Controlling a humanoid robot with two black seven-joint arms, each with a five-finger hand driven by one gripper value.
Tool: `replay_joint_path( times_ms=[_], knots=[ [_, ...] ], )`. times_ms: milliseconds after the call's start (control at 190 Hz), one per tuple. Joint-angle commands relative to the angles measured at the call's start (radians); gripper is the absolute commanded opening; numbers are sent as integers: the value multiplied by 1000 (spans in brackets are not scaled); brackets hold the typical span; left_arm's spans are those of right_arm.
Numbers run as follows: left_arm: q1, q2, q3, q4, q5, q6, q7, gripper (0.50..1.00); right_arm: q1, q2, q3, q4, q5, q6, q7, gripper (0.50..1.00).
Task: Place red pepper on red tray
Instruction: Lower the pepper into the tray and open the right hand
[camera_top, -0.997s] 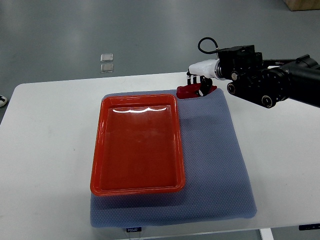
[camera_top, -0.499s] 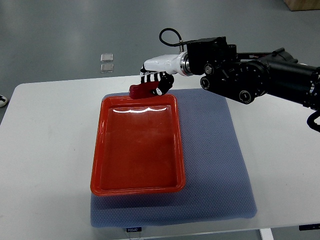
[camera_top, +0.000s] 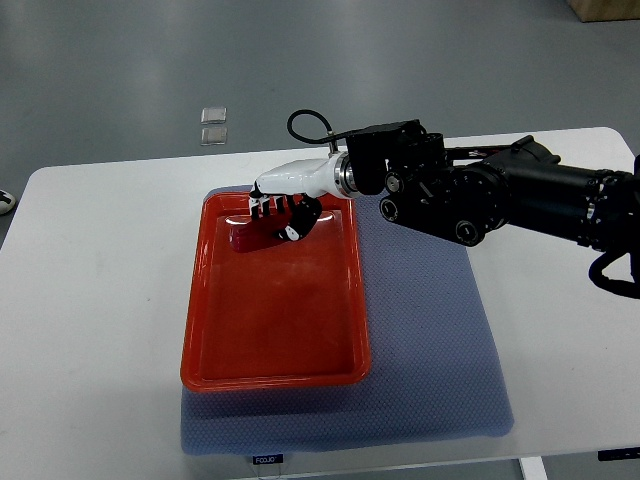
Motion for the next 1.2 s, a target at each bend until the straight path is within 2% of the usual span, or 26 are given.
replay_joint_path(
  times_ms=[0, 367, 467, 535, 577, 782, 924, 966, 1018, 1060, 1197],
  knots=[
    [0, 0, 0, 0, 0, 0, 0, 1000, -22, 2, -2, -6, -10, -16, 8, 513],
    [-1, 0, 0, 0, 0, 0, -2, 1000, -74, 2, -3, -13, -18, -39, 7, 541],
    [0, 0, 0, 0, 0, 0, -2, 1000, -80, 2, -2, -13, -18, -39, 5, 617],
    [0, 0, 0, 0, 0, 0, 0, 1000, -80, 2, 0, -11, -14, -39, 10, 717],
    [0, 0, 0, 0, 0, 0, 0, 1000, -80, 2, 2, -11, -10, -38, 10, 750],
    [-1, 0, 0, 0, 0, 0, 0, 1000, -80, 2, 3, -8, -5, -38, 11, 756],
    [0, 0, 0, 0, 0, 0, 0, 1000, -77, 2, 6, -8, -4, -38, 11, 791],
    [0, 0, 0, 0, 0, 0, -2, 1000, -75, 2, 8, -8, -2, -38, 11, 811],
    [0, 0, 0, 0, 0, 0, 0, 1000, -74, 2, 9, -8, 1, -38, 11, 870],
    [-1, 0, 0, 0, 0, 0, 0, 1000, -72, 2, 11, -8, 2, -38, 11, 897],
    [0, 0, 0, 0, 0, 0, 0, 1000, -66, 2, 60, -8, 4, -30, 13, 913]
  ],
)
